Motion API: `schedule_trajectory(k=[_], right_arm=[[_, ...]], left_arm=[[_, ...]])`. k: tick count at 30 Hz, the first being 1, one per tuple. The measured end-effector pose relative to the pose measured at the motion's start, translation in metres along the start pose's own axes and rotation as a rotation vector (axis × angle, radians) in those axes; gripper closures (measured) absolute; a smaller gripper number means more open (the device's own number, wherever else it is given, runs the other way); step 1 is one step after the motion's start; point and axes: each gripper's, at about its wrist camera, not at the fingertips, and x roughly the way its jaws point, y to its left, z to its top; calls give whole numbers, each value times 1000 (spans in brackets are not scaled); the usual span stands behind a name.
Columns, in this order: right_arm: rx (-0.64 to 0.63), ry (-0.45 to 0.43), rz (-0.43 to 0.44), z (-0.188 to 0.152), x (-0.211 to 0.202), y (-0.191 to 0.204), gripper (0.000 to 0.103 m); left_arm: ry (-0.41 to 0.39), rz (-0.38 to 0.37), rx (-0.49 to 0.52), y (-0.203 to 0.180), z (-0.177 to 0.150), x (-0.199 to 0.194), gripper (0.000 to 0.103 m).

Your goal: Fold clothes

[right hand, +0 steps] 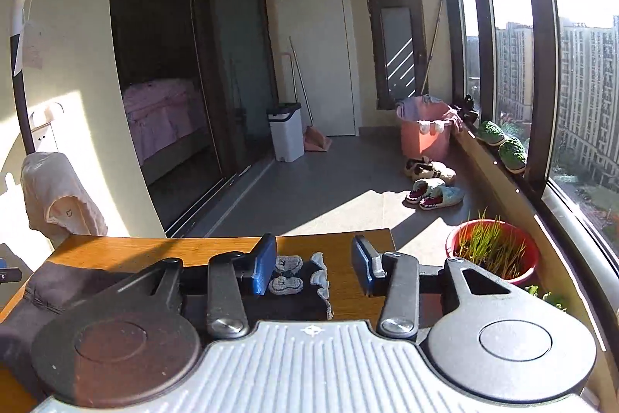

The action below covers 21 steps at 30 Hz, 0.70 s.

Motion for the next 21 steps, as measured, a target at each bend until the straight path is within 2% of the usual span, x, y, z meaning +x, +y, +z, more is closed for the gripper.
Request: schedule_trajectory(k=[3, 7, 10, 14, 21], right_arm=[[-48, 106, 63, -37, -17, 7, 60], [-59, 210, 158, -76, -37, 21, 60], [-79, 252, 189, -90, -37, 34, 60], [-83, 231, 162, -84, -17, 35, 60], [-130, 198, 94, -67, 32, 33, 60]], left_arm=[[19, -93, -18, 3, -16, -18, 27], [116, -246, -54, -4, -47, -42, 24], [163, -314, -80, -11, -63, -53, 21], [179, -316, -52, -23, -72, -48, 18], [135, -308, -84, -32, -59, -17, 14]])
